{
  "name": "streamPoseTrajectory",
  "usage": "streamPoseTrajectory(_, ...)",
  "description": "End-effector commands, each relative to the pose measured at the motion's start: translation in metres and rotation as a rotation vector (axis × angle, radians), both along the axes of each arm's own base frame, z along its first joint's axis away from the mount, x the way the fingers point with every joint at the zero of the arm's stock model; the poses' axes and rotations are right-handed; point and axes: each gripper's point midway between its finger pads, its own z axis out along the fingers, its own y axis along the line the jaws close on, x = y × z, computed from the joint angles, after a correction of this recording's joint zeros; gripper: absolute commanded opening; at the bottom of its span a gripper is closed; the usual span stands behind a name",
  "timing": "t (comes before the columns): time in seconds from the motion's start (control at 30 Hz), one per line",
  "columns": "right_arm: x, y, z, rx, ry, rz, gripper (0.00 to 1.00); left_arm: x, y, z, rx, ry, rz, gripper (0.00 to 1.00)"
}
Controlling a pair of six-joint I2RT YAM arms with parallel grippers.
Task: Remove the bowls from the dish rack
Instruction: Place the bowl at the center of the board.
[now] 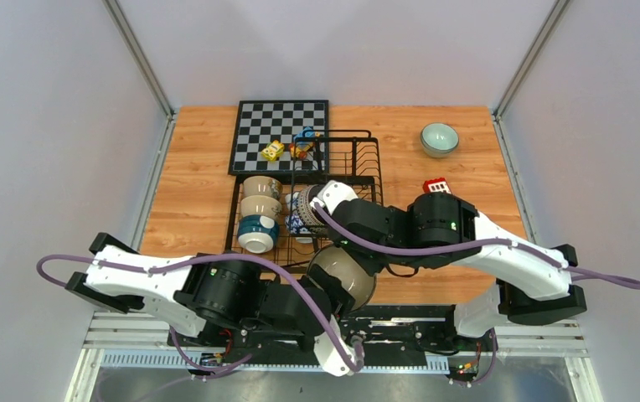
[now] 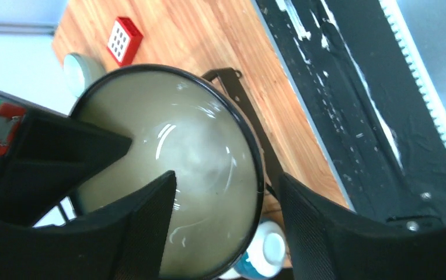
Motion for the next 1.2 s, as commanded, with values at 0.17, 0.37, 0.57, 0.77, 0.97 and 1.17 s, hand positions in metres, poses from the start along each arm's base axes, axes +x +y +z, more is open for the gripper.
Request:
streamPoseTrajectory(0.17,0.02,-0.037,0.053,0.087,-0.147,-0.073,0.0,0.027,-0.002,0.07,-0.365,-0.012,0.158,1.0)
streamPoseTrajectory(0.37,0.057,-0.068,0.108,0.217,-0.265,-0.182,0.0,0.036,0.008,0.12,-0.648,0.066,0.232,1.0)
streamPoseTrajectory(0.57,0.103,-0.097,0.131,0.28,-0.356,-0.373,0.0,0.043,0.006,0.116,-0.699,0.07,0.299,1.0)
streamPoseTrajectory(0.77,0.159,-0.131,0.133,0.398,-0.451,-0.657,0.0,0.054,-0.001,0.106,-0.723,0.019,0.38,1.0)
streamPoseTrajectory(0.97,0.213,-0.182,0.113,0.556,-0.441,-0.964,0.0,0.075,0.011,0.102,-0.862,0.021,0.56,1.0)
streamPoseTrajectory(1.17,0.262,-0.233,0.051,0.658,-0.346,-1.255,0.0,0.111,0.051,0.101,-0.975,0.001,0.831,1.0)
